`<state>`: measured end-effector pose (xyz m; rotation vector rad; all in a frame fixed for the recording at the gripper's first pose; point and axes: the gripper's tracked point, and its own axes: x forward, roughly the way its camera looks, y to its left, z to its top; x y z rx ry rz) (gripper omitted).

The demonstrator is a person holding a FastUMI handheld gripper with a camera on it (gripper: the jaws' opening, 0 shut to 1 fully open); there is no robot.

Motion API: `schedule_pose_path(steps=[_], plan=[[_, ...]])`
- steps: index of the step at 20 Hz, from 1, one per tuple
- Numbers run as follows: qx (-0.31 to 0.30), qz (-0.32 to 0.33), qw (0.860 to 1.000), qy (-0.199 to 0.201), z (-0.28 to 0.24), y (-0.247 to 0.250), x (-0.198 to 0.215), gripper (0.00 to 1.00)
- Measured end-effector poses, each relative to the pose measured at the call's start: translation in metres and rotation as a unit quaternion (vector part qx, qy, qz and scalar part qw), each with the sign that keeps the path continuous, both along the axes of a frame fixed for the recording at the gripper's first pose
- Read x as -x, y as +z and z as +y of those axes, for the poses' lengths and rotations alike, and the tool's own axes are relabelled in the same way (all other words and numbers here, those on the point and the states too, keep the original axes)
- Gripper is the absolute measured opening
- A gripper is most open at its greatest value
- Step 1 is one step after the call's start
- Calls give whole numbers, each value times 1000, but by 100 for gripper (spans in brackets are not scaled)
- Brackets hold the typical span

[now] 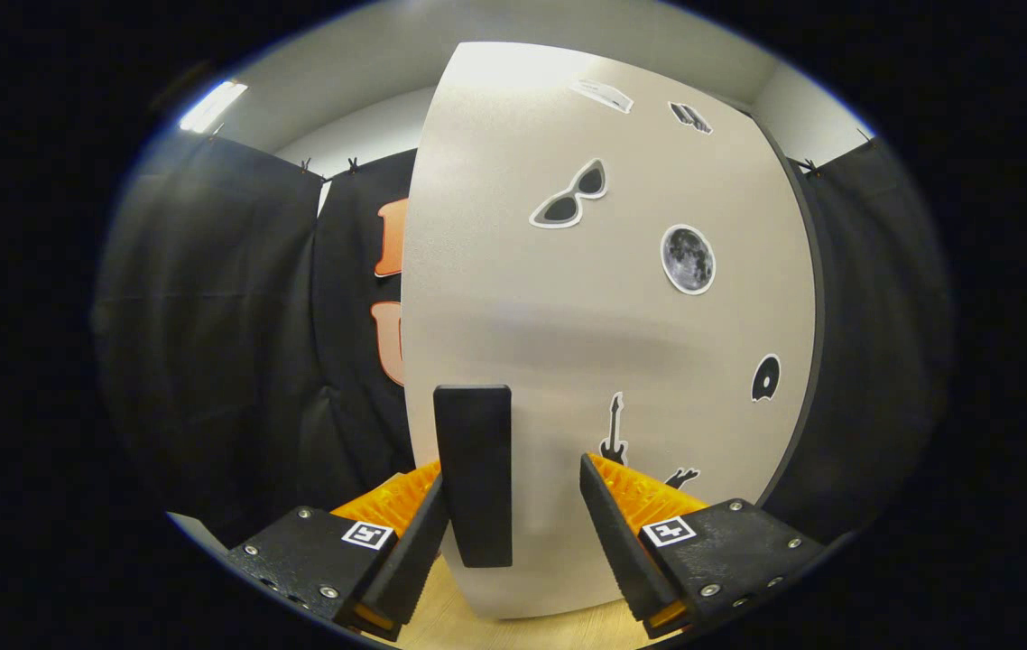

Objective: Open the shoe cabinet door, grab the shoes and put them into the shoe cabinet, then close the shoe cabinet door.

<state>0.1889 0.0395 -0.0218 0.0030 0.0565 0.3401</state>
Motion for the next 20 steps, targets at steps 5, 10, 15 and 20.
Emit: schedule_pose_path(steps=[5, 10, 15, 20], plan=[[2, 0, 1000, -3, 3, 0, -5, 84], [-11, 6, 1000, -18, 5, 0, -9, 84], [2, -7, 999, -45, -2, 2, -18, 85], [-4, -5, 998, -57, -2, 1, -21, 86]])
